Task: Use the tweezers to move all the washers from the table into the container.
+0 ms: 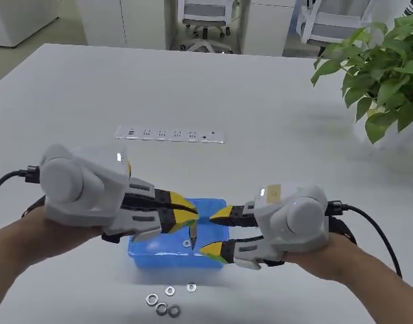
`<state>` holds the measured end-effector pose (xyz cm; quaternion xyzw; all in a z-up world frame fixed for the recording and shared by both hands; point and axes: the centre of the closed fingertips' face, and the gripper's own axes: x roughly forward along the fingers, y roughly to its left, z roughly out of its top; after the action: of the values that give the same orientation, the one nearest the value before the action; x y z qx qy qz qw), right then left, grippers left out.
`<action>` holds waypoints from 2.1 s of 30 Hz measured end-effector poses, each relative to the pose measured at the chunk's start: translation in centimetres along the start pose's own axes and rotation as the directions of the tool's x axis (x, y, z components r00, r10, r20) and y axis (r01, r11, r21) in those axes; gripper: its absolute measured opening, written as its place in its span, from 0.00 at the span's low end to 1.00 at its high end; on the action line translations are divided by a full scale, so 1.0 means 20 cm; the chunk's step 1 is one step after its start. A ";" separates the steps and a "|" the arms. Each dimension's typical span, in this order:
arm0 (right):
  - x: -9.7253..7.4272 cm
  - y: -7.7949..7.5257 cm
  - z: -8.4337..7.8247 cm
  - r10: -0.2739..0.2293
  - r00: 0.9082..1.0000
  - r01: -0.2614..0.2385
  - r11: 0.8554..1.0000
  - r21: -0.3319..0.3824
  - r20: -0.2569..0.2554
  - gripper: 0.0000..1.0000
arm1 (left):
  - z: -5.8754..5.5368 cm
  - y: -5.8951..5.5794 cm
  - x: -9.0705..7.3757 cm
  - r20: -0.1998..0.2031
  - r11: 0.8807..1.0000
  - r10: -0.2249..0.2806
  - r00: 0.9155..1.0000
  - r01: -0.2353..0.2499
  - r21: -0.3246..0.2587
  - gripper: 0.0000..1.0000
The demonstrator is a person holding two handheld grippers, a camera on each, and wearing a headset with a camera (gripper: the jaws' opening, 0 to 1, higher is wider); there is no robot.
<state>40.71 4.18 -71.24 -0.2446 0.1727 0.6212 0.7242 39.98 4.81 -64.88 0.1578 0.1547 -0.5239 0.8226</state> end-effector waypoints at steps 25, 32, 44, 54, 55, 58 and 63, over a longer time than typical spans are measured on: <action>-0.17 0.08 -0.11 -0.056 0.998 0.057 0.992 0.111 -0.010 0.66 | 0.03 -0.09 -0.04 0.006 1.000 -0.014 1.000 0.014 -0.008 0.05; -0.19 0.12 -0.13 -0.050 0.999 0.050 0.990 0.132 -0.006 0.74 | 0.01 -0.13 -0.03 0.009 0.999 -0.033 0.999 0.033 -0.012 0.05; -0.19 0.16 -0.17 -0.041 0.999 0.042 0.987 0.156 -0.004 0.82 | -0.02 -0.20 0.02 0.000 0.998 -0.061 0.998 0.061 -0.009 0.05; -0.19 0.19 -0.21 -0.028 0.999 0.031 0.986 0.163 -0.021 0.84 | -0.08 -0.24 0.05 -0.023 0.997 -0.080 0.997 0.079 -0.020 0.05; -0.19 0.19 -0.21 -0.028 0.999 0.031 0.986 0.164 -0.022 0.84 | -0.09 -0.23 0.05 -0.024 0.997 -0.081 0.996 0.080 -0.021 0.05; -0.19 0.19 -0.23 -0.029 0.999 0.033 0.985 0.169 -0.026 0.83 | -0.11 -0.23 0.06 -0.028 0.996 -0.084 0.996 0.083 -0.023 0.05; -0.19 0.21 -0.24 -0.024 0.999 0.030 0.984 0.176 -0.033 0.83 | -0.14 -0.22 0.07 -0.043 0.996 -0.089 0.995 0.088 -0.025 0.05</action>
<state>36.21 -1.32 -73.67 -0.1913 0.2345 0.5899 0.7486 36.21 3.09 -68.48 0.1528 0.1854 -0.5543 0.7969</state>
